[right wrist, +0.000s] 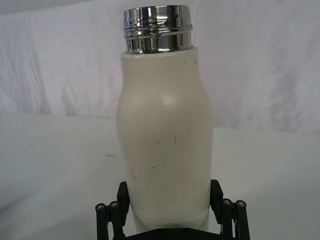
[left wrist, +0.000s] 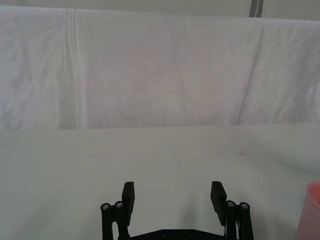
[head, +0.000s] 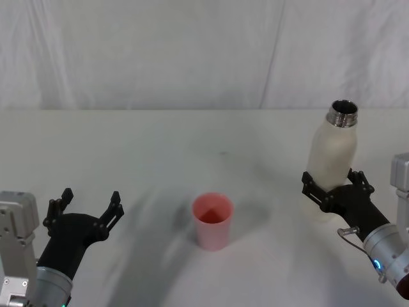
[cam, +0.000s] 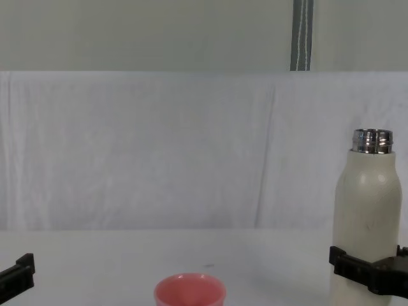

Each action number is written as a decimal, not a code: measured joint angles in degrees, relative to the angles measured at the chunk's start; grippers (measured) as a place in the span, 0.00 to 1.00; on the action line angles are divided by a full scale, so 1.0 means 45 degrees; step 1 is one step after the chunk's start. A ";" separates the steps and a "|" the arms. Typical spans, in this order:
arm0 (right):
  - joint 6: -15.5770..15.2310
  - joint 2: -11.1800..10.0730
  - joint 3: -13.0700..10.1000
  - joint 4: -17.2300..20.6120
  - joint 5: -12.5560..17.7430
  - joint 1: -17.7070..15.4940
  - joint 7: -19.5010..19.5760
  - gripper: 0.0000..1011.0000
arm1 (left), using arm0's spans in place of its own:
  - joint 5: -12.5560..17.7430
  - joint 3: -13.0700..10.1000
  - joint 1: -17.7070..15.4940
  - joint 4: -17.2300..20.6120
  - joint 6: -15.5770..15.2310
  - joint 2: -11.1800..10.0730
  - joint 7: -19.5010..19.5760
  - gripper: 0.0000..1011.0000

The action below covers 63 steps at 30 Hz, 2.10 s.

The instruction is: Grasp the thermos with one hand and pour water into the cup lid.

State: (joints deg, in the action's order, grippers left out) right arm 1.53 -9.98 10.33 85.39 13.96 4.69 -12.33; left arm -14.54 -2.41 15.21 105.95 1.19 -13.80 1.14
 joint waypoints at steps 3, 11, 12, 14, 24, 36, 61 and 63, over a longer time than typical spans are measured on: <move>0.0000 0.0000 0.0000 0.0000 0.0000 0.0000 0.0000 0.99 | 0.0000 0.0000 0.0000 0.0000 0.0000 0.0000 0.0001 0.99; 0.0000 0.0000 0.0000 0.0000 0.0000 0.0001 0.0000 0.99 | 0.0000 0.0000 0.0000 0.0000 0.0001 0.0000 0.0000 0.99; 0.0000 0.0000 0.0000 0.0000 0.0000 0.0000 0.0000 0.99 | 0.0000 0.0001 0.0000 0.0000 0.0001 0.0000 0.0000 0.99; 0.0000 0.0000 0.0000 0.0000 0.0000 0.0000 0.0000 0.99 | 0.0000 0.0000 0.0000 0.0000 0.0000 0.0000 0.0000 0.99; 0.0013 -0.0053 0.0025 0.0016 0.0050 -0.0070 -0.0044 0.99 | 0.0000 0.0000 0.0000 0.0000 0.0000 0.0000 0.0000 0.99; 0.0039 -0.0210 0.0000 0.0234 0.0178 -0.0478 -0.0126 0.99 | 0.0000 0.0000 0.0000 0.0000 0.0000 -0.0001 0.0001 0.99; 0.0092 -0.0628 -0.0219 0.1255 0.0414 -0.1548 -0.0199 0.99 | 0.0000 0.0000 0.0000 0.0000 0.0001 -0.0001 0.0000 0.99; 0.0108 -0.0670 -0.0273 0.1391 0.0444 -0.1667 -0.0196 0.99 | 0.0000 0.0000 0.0000 0.0000 0.0000 0.0000 0.0000 0.99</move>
State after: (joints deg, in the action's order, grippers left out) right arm 2.02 -13.00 9.10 91.64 15.96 -2.81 -13.22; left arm -14.54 -2.41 15.21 105.95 1.19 -13.80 1.14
